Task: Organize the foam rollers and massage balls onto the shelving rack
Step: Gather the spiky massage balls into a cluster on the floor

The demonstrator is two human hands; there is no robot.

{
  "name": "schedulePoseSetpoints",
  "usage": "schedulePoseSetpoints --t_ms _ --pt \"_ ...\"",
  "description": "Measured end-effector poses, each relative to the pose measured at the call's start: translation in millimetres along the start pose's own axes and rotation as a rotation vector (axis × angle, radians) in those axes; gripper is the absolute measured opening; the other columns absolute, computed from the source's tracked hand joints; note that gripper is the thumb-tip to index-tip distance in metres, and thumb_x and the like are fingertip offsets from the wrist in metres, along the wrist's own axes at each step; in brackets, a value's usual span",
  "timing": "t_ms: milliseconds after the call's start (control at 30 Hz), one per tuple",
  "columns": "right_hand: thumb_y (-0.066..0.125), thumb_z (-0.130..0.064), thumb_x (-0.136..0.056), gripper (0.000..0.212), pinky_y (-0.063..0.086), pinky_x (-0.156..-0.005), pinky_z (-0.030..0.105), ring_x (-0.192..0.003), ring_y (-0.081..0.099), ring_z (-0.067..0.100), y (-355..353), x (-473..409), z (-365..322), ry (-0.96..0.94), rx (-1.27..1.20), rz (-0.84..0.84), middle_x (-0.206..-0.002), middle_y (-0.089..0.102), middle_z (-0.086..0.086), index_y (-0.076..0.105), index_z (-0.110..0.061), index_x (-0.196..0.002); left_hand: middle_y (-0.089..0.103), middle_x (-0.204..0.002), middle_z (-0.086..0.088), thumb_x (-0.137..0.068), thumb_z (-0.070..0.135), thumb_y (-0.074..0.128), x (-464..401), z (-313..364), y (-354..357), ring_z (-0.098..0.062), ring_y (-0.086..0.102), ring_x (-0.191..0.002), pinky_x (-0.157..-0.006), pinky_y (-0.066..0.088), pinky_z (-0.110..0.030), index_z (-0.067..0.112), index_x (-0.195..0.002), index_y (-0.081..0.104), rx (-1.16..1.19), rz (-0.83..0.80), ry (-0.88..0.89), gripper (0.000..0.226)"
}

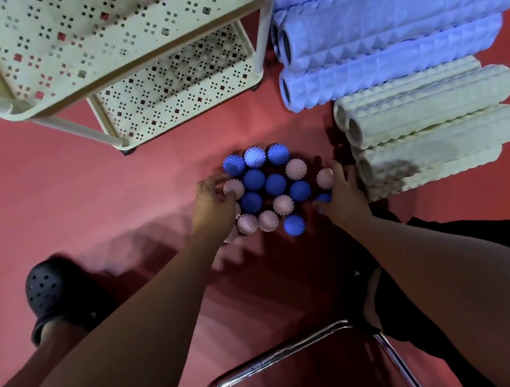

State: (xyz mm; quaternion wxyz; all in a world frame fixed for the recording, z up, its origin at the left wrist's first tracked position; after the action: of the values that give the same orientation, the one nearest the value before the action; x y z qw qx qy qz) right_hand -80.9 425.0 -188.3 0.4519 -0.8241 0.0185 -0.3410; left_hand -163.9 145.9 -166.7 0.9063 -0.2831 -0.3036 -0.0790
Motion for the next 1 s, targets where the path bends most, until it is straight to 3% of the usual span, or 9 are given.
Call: schedulePoseSetpoints --t_ms 133,300,400,567,600,667,733,833,1000 --pt "0.080 -0.017 -0.069 0.066 0.048 -0.095 0.040 -0.111 0.054 0.034 3.2 -3.7 6.7 0.035 -0.047 -0.019 -0.125 0.040 0.013 0.049 -0.018 -0.128 0.045 -0.126 0.005 -0.096 0.015 0.058 4.7 7.2 7.2 -0.008 0.053 -0.101 -0.084 0.041 -0.021 0.022 -0.126 0.059 0.031 -0.044 -0.028 0.031" --pt "0.075 -0.042 -0.060 0.054 0.059 -0.069 0.058 -0.093 0.064 0.031 23.5 -17.7 41.5 0.197 -0.267 -0.052 -0.109 0.052 0.002 0.040 -0.035 -0.101 0.045 -0.123 0.009 -0.095 0.020 0.060 5.1 6.5 11.4 -0.010 0.056 -0.104 -0.085 0.045 -0.025 0.026 -0.124 0.060 0.044 -0.052 -0.038 0.030" --pt "0.081 -0.018 -0.075 0.053 0.060 -0.058 0.058 -0.105 0.060 0.031 18.5 -0.9 12.4 0.177 -0.328 -0.091 -0.125 0.045 0.009 0.042 -0.027 -0.110 0.044 -0.122 0.009 -0.094 0.020 0.060 4.4 5.2 10.4 -0.012 0.057 -0.105 -0.091 0.050 -0.030 0.028 -0.120 0.059 0.047 -0.050 -0.022 0.027" --pt "0.081 -0.038 -0.056 0.077 0.056 -0.085 0.056 -0.110 0.055 0.029 36.0 5.6 12.7 0.140 -0.301 -0.117 -0.123 0.032 0.002 0.042 -0.029 -0.122 0.043 -0.124 0.006 -0.094 0.019 0.058 5.3 0.0 11.6 -0.011 0.055 -0.103 -0.094 0.047 -0.028 0.025 -0.123 0.060 -0.013 -0.056 -0.007 0.030" --pt "0.083 -0.032 -0.061 0.078 0.054 -0.091 0.054 -0.111 0.054 0.031 32.5 7.7 6.8 0.145 -0.287 -0.119 -0.125 0.032 0.004 0.043 -0.024 -0.127 0.043 -0.123 0.006 -0.094 0.018 0.058 5.8 0.0 12.6 -0.012 0.055 -0.103 -0.094 0.047 -0.028 0.024 -0.123 0.061 -0.023 -0.062 0.007 0.030" --pt "0.082 -0.016 -0.073 0.073 0.046 -0.101 0.037 -0.114 0.053 0.034 25.2 10.7 -3.2 0.145 -0.251 -0.131 -0.132 0.034 0.014 0.044 -0.011 -0.135 0.043 -0.121 0.007 -0.093 0.016 0.059 7.1 0.0 13.9 -0.014 0.055 -0.102 -0.096 0.047 -0.029 0.024 -0.122 0.062 -0.037 -0.063 0.033 0.030" --pt "0.079 -0.012 -0.078 0.073 0.037 -0.099 0.025 -0.119 0.052 0.033 20.9 11.4 -3.5 0.123 -0.186 -0.152 -0.142 0.032 0.019 0.044 -0.008 -0.142 0.043 -0.120 0.006 -0.092 0.016 0.059 8.8 0.1 13.7 -0.014 0.055 -0.101 -0.096 0.046 -0.027 0.024 -0.121 0.063 -0.055 -0.063 0.044 0.030" --pt "0.078 -0.017 -0.081 0.074 0.038 -0.102 0.031 -0.126 0.050 0.032 6.7 19.4 -10.3 0.079 -0.117 -0.154 -0.146 0.032 0.017 0.041 -0.011 -0.146 0.045 -0.124 0.003 -0.093 0.017 0.058 16.3 4.2 10.1 -0.013 0.055 -0.101 -0.093 0.043 -0.024 0.024 -0.123 0.062 -0.085 -0.074 0.057 0.031" --pt "0.065 -0.021 -0.091 0.056 0.043 -0.098 0.038 -0.123 0.050 0.033 -31.9 44.4 -33.6 0.053 -0.064 -0.110 -0.142 0.041 0.012 0.045 -0.015 -0.143 0.052 -0.120 -0.001 -0.093 0.026 0.060 40.7 36.5 -4.4 -0.024 0.059 -0.109 -0.098 0.047 -0.035 0.037 -0.108 0.062 -0.133 -0.079 0.126 0.019"
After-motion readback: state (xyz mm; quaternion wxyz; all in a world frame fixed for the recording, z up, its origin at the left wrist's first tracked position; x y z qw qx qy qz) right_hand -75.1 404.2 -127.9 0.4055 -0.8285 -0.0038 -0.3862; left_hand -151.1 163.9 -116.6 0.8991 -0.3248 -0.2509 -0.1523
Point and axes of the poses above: each hand's wrist, its own x-axis away from the middle knuckle, its own y-axis out of the palm, z = x × y, the point moved 7 cm from there along -x, towards the middle knuckle
